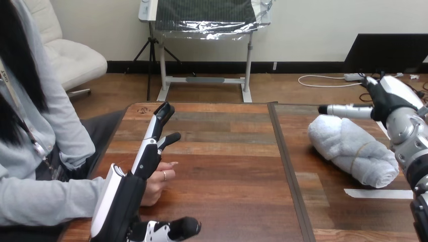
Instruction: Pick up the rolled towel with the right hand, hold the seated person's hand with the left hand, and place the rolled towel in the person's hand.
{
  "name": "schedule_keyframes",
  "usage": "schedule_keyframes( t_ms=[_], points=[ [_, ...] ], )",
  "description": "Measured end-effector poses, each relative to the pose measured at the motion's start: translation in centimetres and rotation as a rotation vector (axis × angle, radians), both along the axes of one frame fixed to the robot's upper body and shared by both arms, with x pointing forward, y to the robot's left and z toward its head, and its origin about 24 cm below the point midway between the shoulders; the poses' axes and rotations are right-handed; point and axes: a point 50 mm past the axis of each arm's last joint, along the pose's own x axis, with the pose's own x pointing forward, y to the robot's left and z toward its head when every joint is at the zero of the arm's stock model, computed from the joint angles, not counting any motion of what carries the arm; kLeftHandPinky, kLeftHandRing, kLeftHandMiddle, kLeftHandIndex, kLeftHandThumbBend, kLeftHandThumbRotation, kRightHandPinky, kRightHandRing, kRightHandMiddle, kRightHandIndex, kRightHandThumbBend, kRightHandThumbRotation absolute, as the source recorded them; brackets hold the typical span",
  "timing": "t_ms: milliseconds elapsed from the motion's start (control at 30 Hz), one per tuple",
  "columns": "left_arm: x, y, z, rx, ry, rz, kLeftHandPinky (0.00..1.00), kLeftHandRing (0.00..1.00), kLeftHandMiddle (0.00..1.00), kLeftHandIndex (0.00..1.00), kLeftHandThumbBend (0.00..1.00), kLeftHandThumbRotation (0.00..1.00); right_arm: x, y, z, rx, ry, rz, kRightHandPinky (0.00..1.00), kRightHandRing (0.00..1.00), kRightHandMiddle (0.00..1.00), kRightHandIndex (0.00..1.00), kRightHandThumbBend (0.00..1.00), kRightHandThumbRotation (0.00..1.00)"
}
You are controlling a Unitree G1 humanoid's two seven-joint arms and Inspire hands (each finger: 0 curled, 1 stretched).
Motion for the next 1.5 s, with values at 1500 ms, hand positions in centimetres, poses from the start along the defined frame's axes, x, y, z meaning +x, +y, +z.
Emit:
schedule_keyframes(
  t_ms=[1500],
  points=[
    [-2.3,0.3,0.5,-0.007,-0.026,0.009,0.95,1.0,1.0,1.0,1.0,0.78,-2.3,0.4,-4.8,-0.14,0.22,0.057,0.59,0.8,0.84,0.86,0.98,0.63]
  ],
)
